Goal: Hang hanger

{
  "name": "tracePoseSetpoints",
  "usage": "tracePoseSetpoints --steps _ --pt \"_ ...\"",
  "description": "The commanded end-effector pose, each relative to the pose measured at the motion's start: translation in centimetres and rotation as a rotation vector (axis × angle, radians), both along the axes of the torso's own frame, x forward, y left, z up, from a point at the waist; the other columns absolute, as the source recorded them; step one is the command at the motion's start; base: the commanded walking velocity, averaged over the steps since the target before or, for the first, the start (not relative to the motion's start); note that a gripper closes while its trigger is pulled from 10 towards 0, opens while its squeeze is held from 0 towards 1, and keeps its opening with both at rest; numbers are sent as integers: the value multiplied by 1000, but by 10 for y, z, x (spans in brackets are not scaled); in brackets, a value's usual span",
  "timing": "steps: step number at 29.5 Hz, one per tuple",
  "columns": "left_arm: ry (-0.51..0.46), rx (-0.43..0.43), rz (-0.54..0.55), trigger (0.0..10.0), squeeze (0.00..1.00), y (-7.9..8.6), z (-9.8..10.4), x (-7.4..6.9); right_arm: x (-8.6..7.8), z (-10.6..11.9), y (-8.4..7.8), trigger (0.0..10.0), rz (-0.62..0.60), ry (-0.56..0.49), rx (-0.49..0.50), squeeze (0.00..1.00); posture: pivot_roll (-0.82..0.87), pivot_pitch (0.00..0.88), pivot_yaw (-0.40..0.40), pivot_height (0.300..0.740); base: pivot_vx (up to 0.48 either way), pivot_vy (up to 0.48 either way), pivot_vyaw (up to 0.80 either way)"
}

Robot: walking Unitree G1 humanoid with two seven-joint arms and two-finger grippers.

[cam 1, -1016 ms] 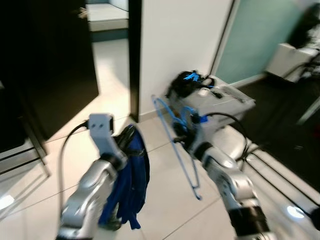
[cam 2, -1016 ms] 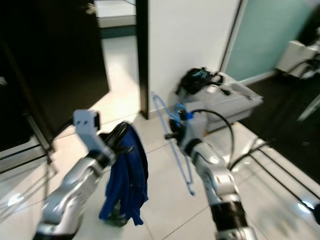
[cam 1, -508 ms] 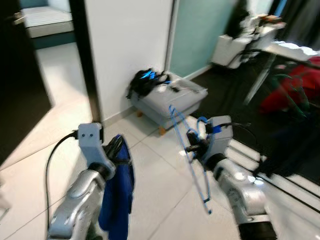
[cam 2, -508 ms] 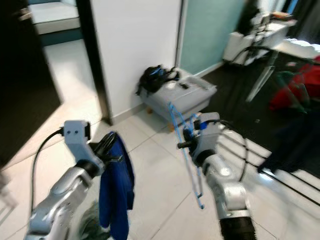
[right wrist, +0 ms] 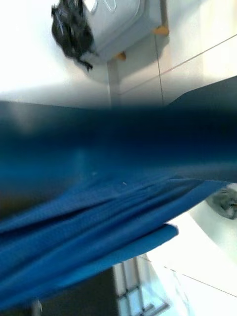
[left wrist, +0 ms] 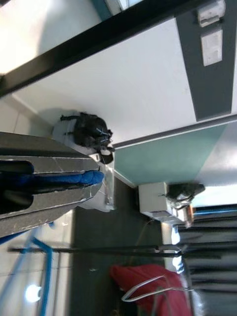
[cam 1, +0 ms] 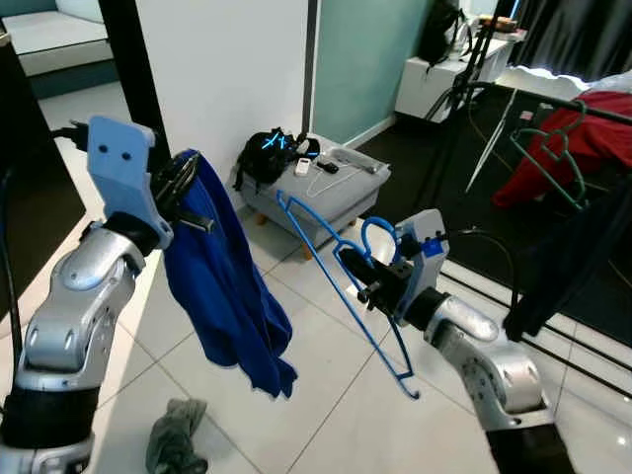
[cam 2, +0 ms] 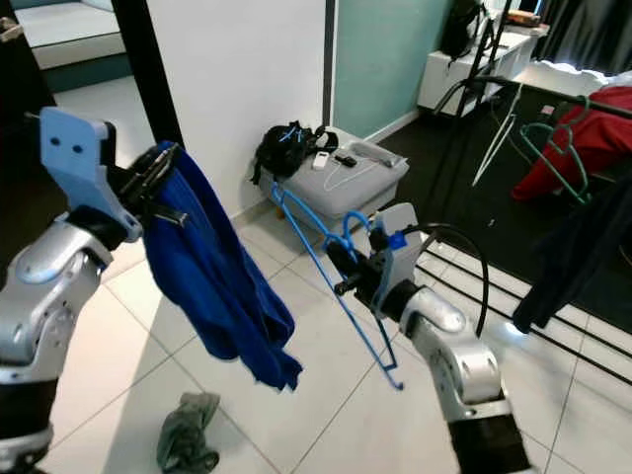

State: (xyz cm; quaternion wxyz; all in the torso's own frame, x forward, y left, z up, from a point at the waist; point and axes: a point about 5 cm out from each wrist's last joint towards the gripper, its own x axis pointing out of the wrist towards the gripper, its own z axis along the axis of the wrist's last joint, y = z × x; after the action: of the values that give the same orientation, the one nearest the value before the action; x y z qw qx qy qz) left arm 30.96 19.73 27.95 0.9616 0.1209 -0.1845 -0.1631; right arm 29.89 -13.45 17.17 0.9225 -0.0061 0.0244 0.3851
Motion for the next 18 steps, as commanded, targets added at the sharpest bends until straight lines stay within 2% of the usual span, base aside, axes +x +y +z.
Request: tracePoseSetpoints --steps 1,2,3,4,5,7,8,9,13,15,18 --pt "-80 58 -25 10000 0 2 21 -2 -2 10 -2 10000 48 -36 -8 0 -51 0 -25 740 0 0 0" --pt "-123 173 -104 10000 0 2 41 -6 -4 24 -17 10000 105 -53 -17 0 -49 0 -21 740 0 0 0" --pt "-123 173 -104 10000 0 2 41 -6 -4 24 -17 10000 105 -53 -17 0 -49 0 -21 740 0 0 0" --pt "-144 252 -157 10000 0 2 54 -9 -5 35 -28 10000 140 -65 -17 0 -46 0 -15 740 0 0 0" --pt "-144 252 -157 10000 0 2 54 -9 -5 35 -28 10000 140 -65 -17 0 -46 0 -15 740 0 0 0" --pt "-169 388 -227 10000 0 -1 70 -15 -15 60 -44 10000 244 -86 56 0 -45 0 -7 740 0 0 0" --pt "-169 388 -227 10000 0 -1 70 -15 -15 60 -44 10000 244 -86 56 0 -45 0 -7 740 0 0 0" --pt "-185 460 -255 10000 0 -5 78 -15 -25 80 -54 10000 335 -112 172 0 -42 0 -9 740 0 0 0" --pt "-192 483 -274 10000 0 -9 80 -15 -29 90 -57 10000 370 -133 242 0 -43 0 -8 740 0 0 0" --pt "-198 488 -289 10000 0 -12 81 -14 -35 98 -46 10000 454 -158 282 0 -48 0 -5 740 0 0 0" --pt "-198 491 -292 10000 0 -13 81 -12 -36 99 -42 10000 481 -161 282 0 -48 0 -5 740 0 0 0"
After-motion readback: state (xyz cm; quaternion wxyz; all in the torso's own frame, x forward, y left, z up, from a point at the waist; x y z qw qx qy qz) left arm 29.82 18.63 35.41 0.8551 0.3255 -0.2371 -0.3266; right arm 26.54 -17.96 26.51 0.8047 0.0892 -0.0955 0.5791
